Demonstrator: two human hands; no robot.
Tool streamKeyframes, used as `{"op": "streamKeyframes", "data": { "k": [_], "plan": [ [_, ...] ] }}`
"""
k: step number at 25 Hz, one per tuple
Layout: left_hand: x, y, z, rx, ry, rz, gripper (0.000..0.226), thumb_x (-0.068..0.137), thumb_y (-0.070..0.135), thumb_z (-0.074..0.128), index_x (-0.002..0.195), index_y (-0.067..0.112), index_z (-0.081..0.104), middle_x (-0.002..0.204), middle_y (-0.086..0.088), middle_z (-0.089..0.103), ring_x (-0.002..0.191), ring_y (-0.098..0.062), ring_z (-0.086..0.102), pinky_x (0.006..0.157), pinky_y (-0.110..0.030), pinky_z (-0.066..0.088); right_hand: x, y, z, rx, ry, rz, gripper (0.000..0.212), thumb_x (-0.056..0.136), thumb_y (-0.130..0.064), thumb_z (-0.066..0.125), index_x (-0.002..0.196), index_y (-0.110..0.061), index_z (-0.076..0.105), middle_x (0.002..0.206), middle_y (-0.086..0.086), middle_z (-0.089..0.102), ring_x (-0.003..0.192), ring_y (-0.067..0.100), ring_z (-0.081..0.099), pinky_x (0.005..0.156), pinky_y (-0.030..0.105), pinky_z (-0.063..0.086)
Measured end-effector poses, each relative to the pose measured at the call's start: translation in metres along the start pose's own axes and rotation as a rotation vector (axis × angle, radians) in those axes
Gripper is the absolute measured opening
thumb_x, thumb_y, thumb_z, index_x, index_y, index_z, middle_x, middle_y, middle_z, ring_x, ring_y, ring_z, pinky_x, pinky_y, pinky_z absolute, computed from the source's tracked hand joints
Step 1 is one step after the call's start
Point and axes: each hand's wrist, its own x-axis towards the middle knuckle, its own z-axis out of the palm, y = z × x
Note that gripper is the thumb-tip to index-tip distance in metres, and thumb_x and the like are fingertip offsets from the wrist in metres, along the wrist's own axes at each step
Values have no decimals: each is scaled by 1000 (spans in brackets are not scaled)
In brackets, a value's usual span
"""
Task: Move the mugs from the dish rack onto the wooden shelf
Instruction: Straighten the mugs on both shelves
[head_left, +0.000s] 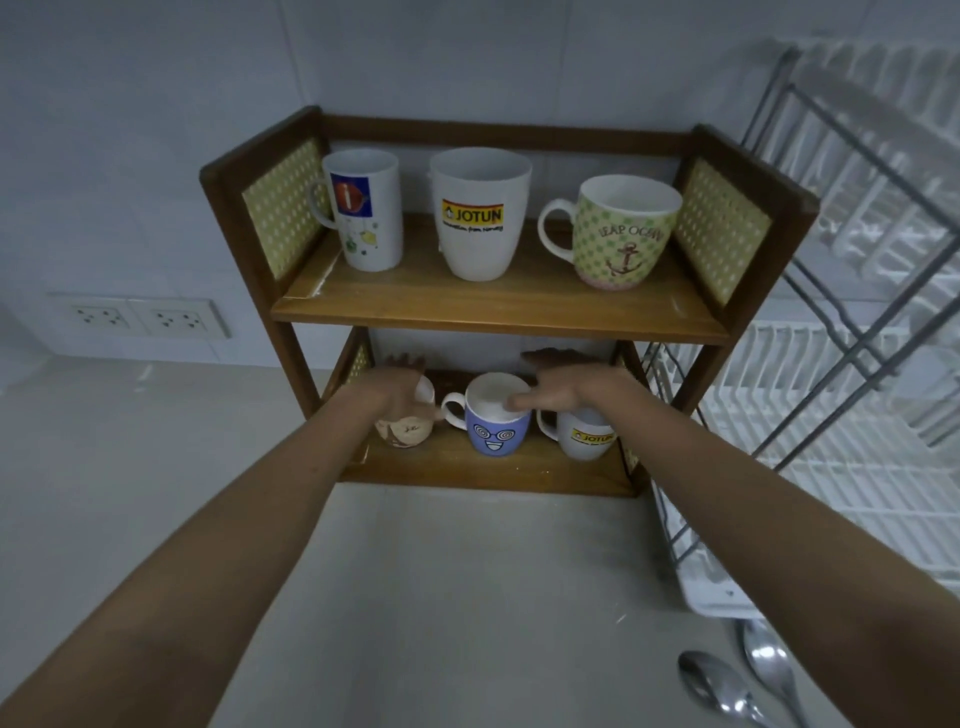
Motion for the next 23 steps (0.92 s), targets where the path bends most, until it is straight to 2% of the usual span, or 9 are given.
{"op": "streamKeyframes", "data": {
  "k": [3, 5, 8, 13, 15, 17, 20, 22, 23],
  "plan": [
    [-5, -16, 10, 9, -27, -39, 84, 83, 39, 70, 149, 13, 24, 153, -10, 36, 136, -28, 40, 107, -39, 41, 8, -25, 11, -85, 9, -102, 96, 67, -69, 64, 142, -19, 31, 145, 7, 42, 125, 28, 44, 100, 45, 41],
    [-5, -19, 13, 22, 26, -37, 82, 81, 42, 71, 146, 12, 31, 148, -10, 43, 131, -28, 45, 104, -40, 44, 13, -32, 18, -92, 49, -123, 86, 66, -62, 71, 133, -16, 41, 131, 8, 53, 112, 27, 52, 90, 42, 48],
    [-4, -20, 14, 96, 73, -52, 80, 79, 48, 70, 142, 12, 37, 140, -9, 52, 124, -27, 53, 99, -40, 48, 17, -34, 21, -97, 122, -142, 77, 64, -54, 75, 124, -14, 48, 118, 9, 57, 99, 25, 56, 78, 37, 52],
    [-3, -18, 19, 82, 82, -60, 81, 82, 49, 67, 144, 10, 33, 144, -10, 49, 127, -27, 50, 100, -40, 47, 19, -29, 28, -68, 135, -170, 81, 66, -51, 75, 131, -13, 44, 124, 11, 54, 106, 27, 54, 84, 40, 51],
    [-5, -18, 19, 63, 74, -52, 85, 84, 49, 64, 148, 10, 25, 151, -11, 39, 133, -28, 44, 105, -42, 42, 15, -28, 30, -62, 114, -154, 89, 71, -50, 73, 140, -11, 34, 139, 13, 45, 121, 29, 47, 95, 42, 46],
    [-13, -18, 24, 74, 113, -54, 86, 87, 50, 59, 151, 11, 17, 157, -11, 26, 141, -28, 32, 113, -46, 33, 4, -32, 35, -52, 126, -133, 97, 78, -49, 68, 148, -9, 15, 155, 12, 24, 138, 29, 28, 110, 43, 31],
    [-37, -7, 50, -15, 260, -48, 79, 92, 48, 51, 152, 14, 13, 161, -12, 13, 147, -29, 16, 118, -47, 17, -31, -37, 59, 62, 335, -140, 88, 87, -39, 61, 150, -9, 8, 159, 10, 11, 145, 26, 10, 116, 42, 14],
    [-64, 11, 75, -185, 395, 8, 71, 93, 38, 54, 151, 14, 21, 160, -12, 18, 147, -28, 15, 119, -45, 16, -65, -37, 84, 179, 456, -163, 81, 89, -33, 58, 150, -10, 10, 160, 7, 10, 146, 22, 6, 118, 40, 12],
    [-79, 23, 87, -267, 460, 52, 67, 92, 32, 57, 149, 13, 28, 157, -13, 26, 146, -28, 21, 118, -44, 19, -83, -35, 97, 235, 491, -177, 79, 89, -30, 57, 151, -10, 12, 160, 5, 11, 146, 20, 4, 118, 37, 11]
  ]
}}
